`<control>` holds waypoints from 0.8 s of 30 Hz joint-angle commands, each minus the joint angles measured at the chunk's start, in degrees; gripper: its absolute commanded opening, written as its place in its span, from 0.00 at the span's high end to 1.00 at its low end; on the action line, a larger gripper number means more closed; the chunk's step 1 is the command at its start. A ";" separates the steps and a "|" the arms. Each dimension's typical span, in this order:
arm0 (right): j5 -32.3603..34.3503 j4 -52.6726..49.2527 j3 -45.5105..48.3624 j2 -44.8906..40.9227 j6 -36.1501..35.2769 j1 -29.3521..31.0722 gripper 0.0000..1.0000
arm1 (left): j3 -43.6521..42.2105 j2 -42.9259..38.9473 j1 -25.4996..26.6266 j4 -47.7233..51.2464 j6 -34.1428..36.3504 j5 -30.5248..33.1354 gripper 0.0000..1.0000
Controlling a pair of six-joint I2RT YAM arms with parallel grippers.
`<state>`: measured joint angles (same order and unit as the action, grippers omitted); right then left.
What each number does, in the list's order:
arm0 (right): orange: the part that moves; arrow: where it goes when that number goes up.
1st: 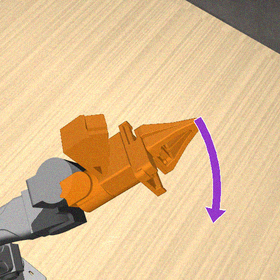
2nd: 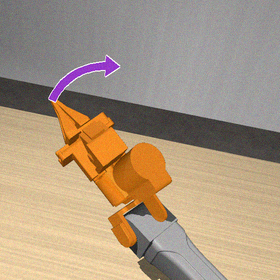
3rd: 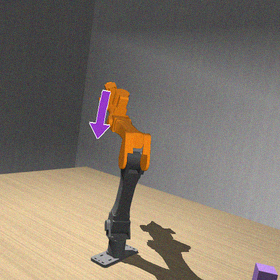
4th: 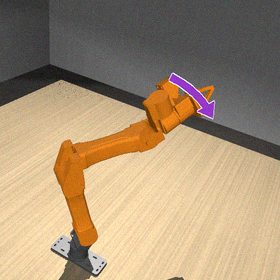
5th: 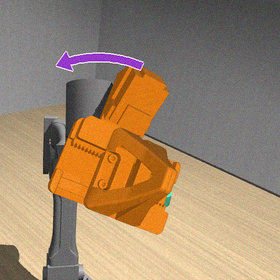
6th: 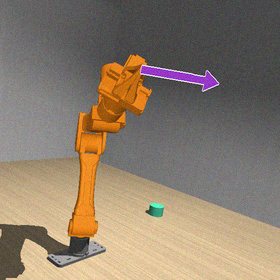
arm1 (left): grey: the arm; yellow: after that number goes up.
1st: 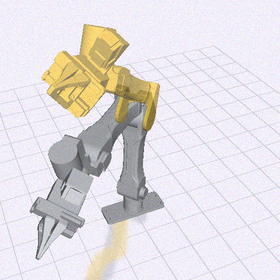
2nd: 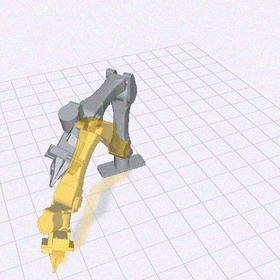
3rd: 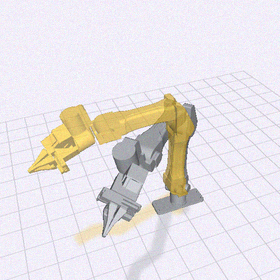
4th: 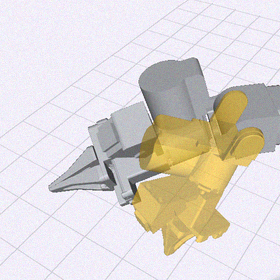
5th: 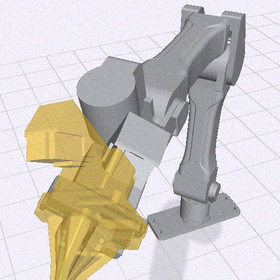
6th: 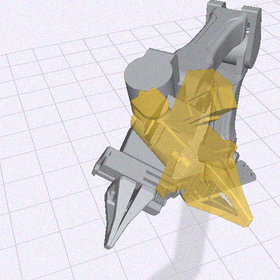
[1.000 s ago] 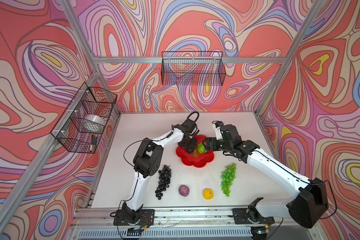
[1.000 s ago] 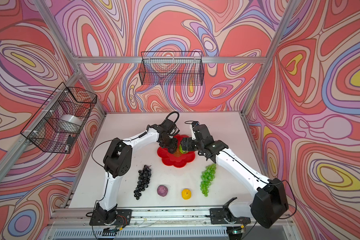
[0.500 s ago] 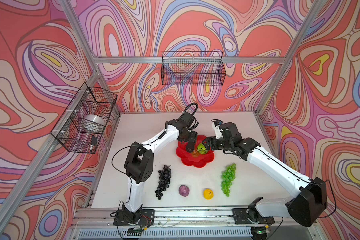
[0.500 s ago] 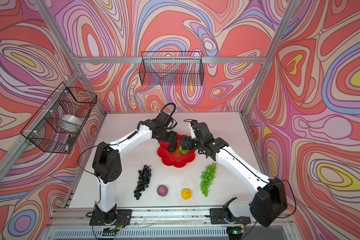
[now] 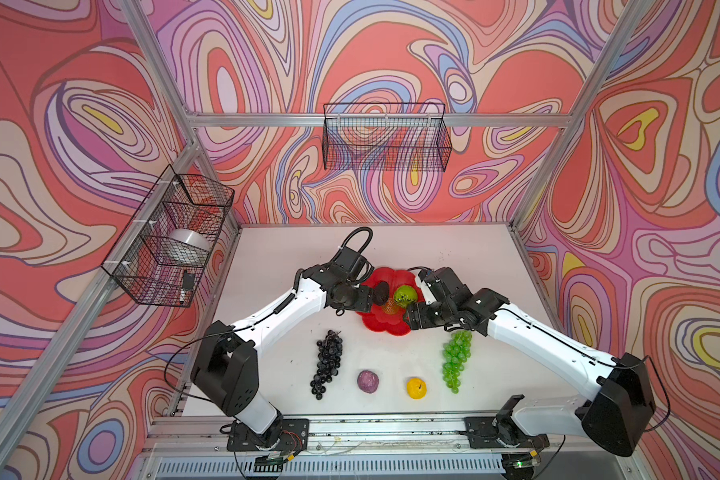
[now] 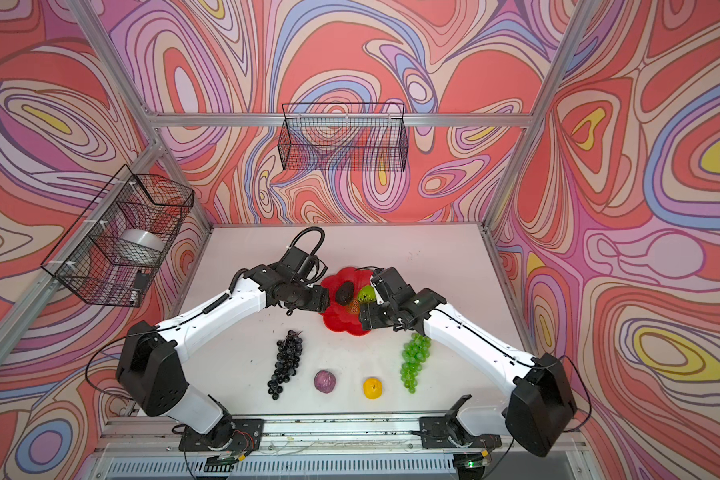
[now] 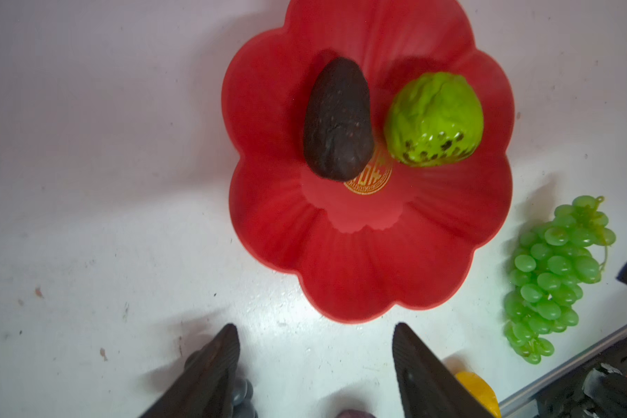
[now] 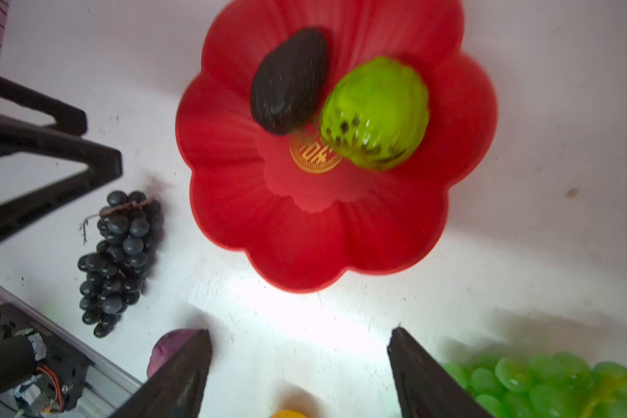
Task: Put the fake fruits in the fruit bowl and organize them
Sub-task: 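Move the right gripper to the yellow pear while the left moves over dark grapes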
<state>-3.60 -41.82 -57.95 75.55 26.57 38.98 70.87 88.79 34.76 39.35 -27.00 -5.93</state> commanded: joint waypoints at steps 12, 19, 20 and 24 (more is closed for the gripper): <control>0.39 -5.63 9.42 -0.32 19.69 20.63 0.16 | -7.18 -7.86 -0.21 -0.91 -4.93 3.92 0.27; 3.08 -7.68 7.38 8.96 19.94 24.84 0.16 | -8.00 -8.37 -0.21 -1.05 -4.28 3.42 0.27; 3.31 -7.61 7.55 9.31 19.85 24.84 0.16 | -7.96 -8.30 -0.22 -0.92 -4.13 3.33 0.27; 3.78 -6.56 8.46 9.33 19.62 24.83 0.20 | -7.68 -8.11 -0.22 -0.54 -3.60 3.95 0.27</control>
<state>-1.63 -48.58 -49.60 85.01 45.56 63.46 62.52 81.01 34.76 38.68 -31.31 -2.90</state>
